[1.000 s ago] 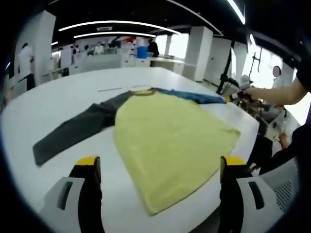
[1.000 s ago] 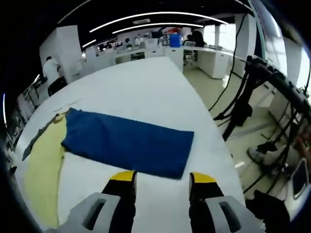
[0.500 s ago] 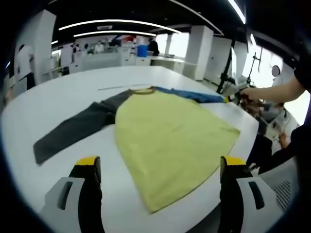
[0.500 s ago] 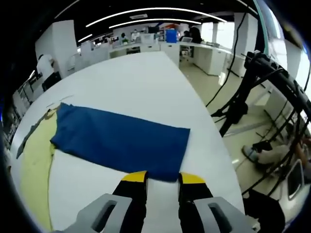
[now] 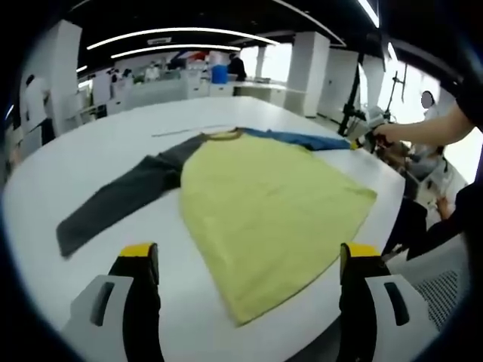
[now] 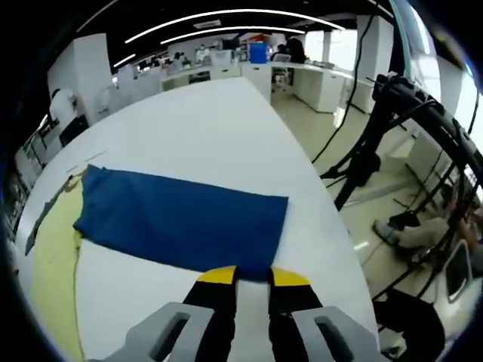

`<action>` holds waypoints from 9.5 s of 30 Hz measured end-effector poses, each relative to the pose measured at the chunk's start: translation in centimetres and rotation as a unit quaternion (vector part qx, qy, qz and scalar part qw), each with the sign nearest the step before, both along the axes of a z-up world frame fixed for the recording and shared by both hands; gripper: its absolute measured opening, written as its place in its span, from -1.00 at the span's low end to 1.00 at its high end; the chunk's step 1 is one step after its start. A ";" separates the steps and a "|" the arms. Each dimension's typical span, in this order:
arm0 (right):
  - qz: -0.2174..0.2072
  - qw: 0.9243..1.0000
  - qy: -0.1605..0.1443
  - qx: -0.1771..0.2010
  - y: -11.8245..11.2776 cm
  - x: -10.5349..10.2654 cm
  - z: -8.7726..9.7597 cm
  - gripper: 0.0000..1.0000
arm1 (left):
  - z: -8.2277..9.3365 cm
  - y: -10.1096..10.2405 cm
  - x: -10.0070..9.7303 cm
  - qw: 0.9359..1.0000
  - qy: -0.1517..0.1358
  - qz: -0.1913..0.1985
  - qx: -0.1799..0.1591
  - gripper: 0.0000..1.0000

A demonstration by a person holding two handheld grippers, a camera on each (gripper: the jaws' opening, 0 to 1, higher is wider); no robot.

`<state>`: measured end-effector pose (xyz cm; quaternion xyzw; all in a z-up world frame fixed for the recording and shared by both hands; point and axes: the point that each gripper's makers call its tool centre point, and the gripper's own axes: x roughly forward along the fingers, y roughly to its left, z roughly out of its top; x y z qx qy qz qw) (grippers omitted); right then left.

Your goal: Fold the garment on the visible template until the final outline fits inside the template.

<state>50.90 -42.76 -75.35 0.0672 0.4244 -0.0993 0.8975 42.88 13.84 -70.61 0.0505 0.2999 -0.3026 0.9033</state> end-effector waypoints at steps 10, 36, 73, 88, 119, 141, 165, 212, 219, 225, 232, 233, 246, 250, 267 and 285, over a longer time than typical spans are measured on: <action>0.014 1.000 0.008 -0.019 -1.0 0.2 -0.2 -0.93 | 0.4 -0.4 0.1 1.000 -0.007 0.005 -0.020 0.98; 0.007 1.000 0.012 -0.018 -2.5 1.0 0.5 -1.00 | 0.2 0.1 -0.3 1.000 -0.005 0.008 -0.027 0.98; 0.087 0.990 -0.111 0.007 5.1 6.2 6.9 -1.00 | 0.8 0.2 -0.8 1.000 -0.013 0.003 -0.025 0.98; 0.131 0.981 -0.141 0.024 12.4 6.7 9.8 -1.00 | 0.7 0.0 -0.6 1.000 -0.014 -0.004 -0.026 0.98; 0.185 0.970 -0.140 0.066 18.8 10.8 8.3 -1.00 | 0.8 -0.9 -0.7 0.999 -0.016 -0.021 -0.030 0.98; 0.226 0.963 -0.122 0.083 24.5 11.0 7.6 -1.00 | 0.4 -0.6 -1.2 0.999 -0.010 -0.017 -0.029 0.98; 0.252 0.953 -0.127 0.106 30.2 13.6 8.5 -1.00 | 0.2 -0.3 -1.4 1.000 -0.008 -0.012 -0.028 0.98; 0.347 0.923 -0.125 0.115 41.3 14.3 10.5 -1.00 | 0.7 1.1 -0.6 0.999 -0.016 0.003 -0.028 0.98; 0.372 0.913 -0.125 0.107 42.6 16.0 10.4 -1.00 | 0.4 1.0 -1.0 0.999 -0.012 0.002 -0.029 0.98; 0.392 0.905 -0.124 0.106 44.1 16.5 10.2 -1.00 | 0.4 0.8 -1.1 0.999 -0.012 0.001 -0.030 0.98; 0.408 0.897 -0.129 0.110 46.1 16.3 10.1 -1.00 | 0.4 1.2 -1.2 0.999 -0.013 0.006 -0.029 0.98; 0.410 0.896 -0.129 0.111 46.4 16.2 10.1 -1.00 | 0.5 1.3 -1.2 0.999 -0.013 0.006 -0.030 0.98; 0.442 0.880 -0.119 0.128 50.0 13.8 8.6 -1.00 | 0.0 2.0 -1.3 0.999 -0.010 0.019 -0.030 0.98; 0.457 0.873 -0.116 0.127 51.2 13.1 7.7 -1.00 | -0.1 1.8 -1.4 0.999 -0.008 0.017 -0.029 0.98; 0.470 0.867 -0.084 0.143 52.2 11.3 4.9 -0.84 | -0.1 2.5 -1.5 0.999 -0.007 0.025 -0.025 0.98; 0.477 0.869 -0.084 0.099 46.9 10.5 5.1 0.25 | 0.6 2.7 -0.9 0.999 -0.019 0.026 -0.018 0.98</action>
